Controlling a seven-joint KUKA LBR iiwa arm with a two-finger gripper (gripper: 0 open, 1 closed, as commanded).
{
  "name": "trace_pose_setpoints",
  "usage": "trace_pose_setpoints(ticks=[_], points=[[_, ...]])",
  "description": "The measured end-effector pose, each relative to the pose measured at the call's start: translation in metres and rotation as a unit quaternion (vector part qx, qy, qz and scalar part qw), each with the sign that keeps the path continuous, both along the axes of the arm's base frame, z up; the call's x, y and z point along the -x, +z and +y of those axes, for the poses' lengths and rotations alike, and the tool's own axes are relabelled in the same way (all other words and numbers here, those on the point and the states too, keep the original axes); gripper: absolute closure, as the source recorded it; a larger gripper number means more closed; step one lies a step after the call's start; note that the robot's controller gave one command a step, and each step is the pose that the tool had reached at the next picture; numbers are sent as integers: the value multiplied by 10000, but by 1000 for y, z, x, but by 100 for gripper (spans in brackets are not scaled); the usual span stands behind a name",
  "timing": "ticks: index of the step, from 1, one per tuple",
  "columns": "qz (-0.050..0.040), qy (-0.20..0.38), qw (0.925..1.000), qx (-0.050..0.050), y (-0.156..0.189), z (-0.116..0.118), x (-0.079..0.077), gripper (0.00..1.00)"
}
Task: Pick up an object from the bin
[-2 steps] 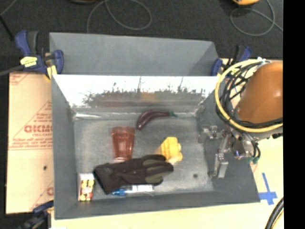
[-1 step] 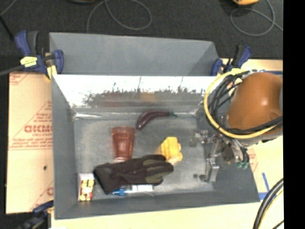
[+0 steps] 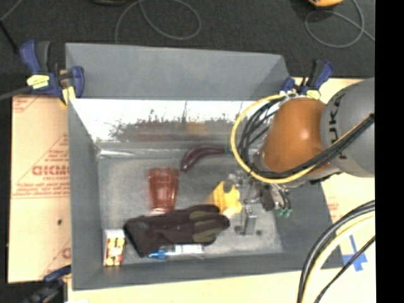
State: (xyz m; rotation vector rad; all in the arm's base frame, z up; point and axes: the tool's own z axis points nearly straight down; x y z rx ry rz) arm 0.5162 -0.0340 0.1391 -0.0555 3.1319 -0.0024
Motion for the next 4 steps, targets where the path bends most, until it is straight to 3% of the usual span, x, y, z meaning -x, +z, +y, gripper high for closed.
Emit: trace_pose_setpoints(ticks=[1, 2, 3, 4], points=[[-19, 15, 10000, 3, -24, 51, 8, 0], [-14, -852, 9964, -1, -62, -12, -3, 100], [-14, -847, 9964, 0, -62, -12, -3, 100], [-27, -640, 9979, 6, 41, -19, -12, 100]])
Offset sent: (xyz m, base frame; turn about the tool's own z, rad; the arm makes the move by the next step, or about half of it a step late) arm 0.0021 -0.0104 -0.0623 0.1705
